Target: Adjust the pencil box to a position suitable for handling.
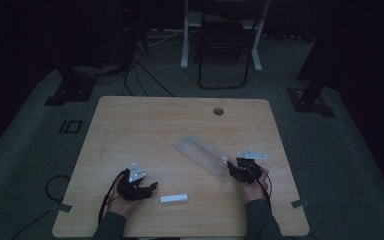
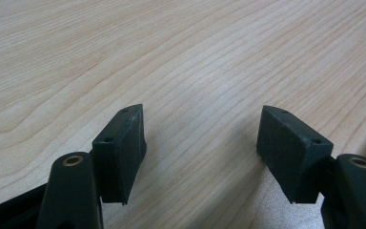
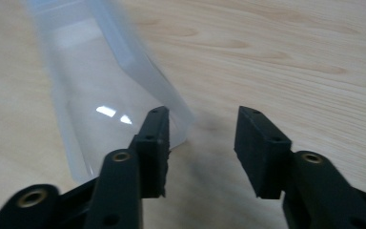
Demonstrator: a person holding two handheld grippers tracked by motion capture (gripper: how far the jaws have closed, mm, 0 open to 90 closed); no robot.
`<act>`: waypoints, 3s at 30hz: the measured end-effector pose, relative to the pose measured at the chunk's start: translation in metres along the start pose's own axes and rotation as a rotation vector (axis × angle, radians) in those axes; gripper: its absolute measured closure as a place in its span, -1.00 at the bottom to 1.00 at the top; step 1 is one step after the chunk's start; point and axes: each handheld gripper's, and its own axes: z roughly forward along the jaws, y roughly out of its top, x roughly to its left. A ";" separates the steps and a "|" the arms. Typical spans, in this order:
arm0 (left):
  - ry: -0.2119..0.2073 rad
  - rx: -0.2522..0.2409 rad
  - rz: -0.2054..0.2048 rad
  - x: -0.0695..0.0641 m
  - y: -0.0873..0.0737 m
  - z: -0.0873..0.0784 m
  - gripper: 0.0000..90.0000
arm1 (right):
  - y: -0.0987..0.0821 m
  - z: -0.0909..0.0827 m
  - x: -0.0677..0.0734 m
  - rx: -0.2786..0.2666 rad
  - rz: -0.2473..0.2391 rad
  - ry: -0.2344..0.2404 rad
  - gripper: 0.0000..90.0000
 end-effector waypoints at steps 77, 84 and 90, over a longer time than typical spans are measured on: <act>0.089 -0.071 0.198 -0.030 0.050 0.008 0.63 | 0.001 0.003 0.035 0.020 -0.061 0.222 0.38; 0.121 -0.072 0.182 -0.019 0.049 0.007 0.77 | -0.009 -0.002 0.023 0.029 -0.050 0.198 0.36; 0.131 -0.068 0.173 -0.008 0.048 0.006 0.80 | -0.021 -0.004 0.015 0.054 -0.061 0.169 0.34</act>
